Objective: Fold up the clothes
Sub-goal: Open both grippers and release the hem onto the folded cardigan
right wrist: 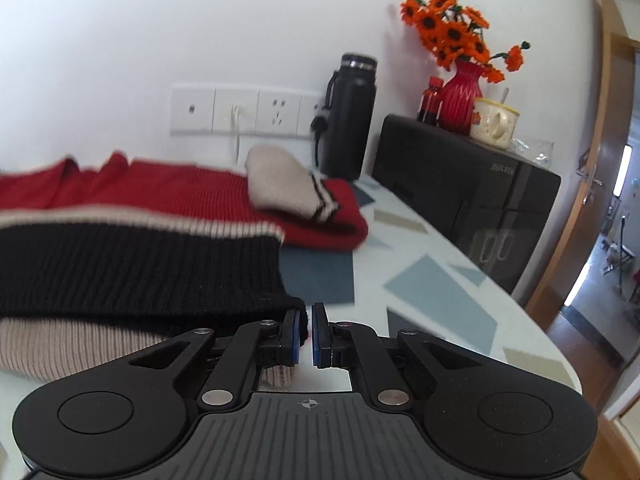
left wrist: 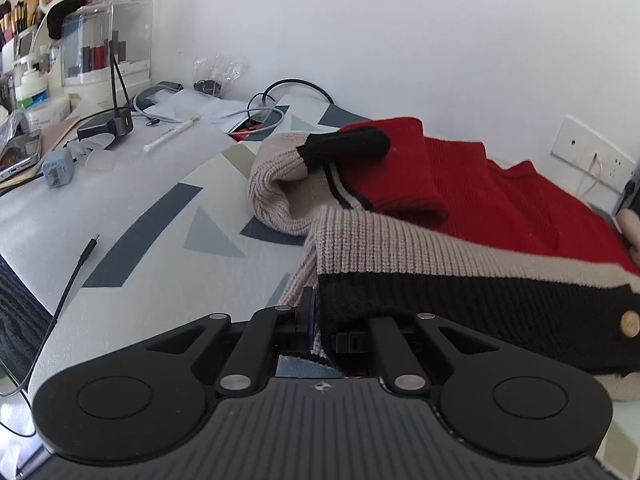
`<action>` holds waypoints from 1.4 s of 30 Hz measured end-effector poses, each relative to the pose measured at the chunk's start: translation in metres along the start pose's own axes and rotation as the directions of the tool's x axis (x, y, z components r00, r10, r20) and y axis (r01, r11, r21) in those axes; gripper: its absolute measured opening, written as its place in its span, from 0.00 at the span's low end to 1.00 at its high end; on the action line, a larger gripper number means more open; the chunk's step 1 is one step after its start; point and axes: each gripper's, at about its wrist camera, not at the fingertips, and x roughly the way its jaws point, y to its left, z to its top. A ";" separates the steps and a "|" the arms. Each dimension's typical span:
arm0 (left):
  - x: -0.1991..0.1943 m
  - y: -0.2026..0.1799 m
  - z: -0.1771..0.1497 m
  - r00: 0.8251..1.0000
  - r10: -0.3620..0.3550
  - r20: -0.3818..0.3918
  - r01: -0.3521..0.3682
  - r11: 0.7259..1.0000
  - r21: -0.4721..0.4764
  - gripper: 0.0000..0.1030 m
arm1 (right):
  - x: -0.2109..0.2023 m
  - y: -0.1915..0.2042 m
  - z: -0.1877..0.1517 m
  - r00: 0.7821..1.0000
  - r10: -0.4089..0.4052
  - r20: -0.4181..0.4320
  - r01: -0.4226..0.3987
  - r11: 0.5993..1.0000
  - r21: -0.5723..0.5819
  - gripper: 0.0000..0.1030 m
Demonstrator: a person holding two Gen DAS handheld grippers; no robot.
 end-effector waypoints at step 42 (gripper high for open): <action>-0.097 0.009 0.044 0.944 -0.272 -0.189 0.301 0.943 0.145 0.97 | -0.118 -0.099 0.141 0.987 0.059 0.150 -0.125 0.868 0.481 0.99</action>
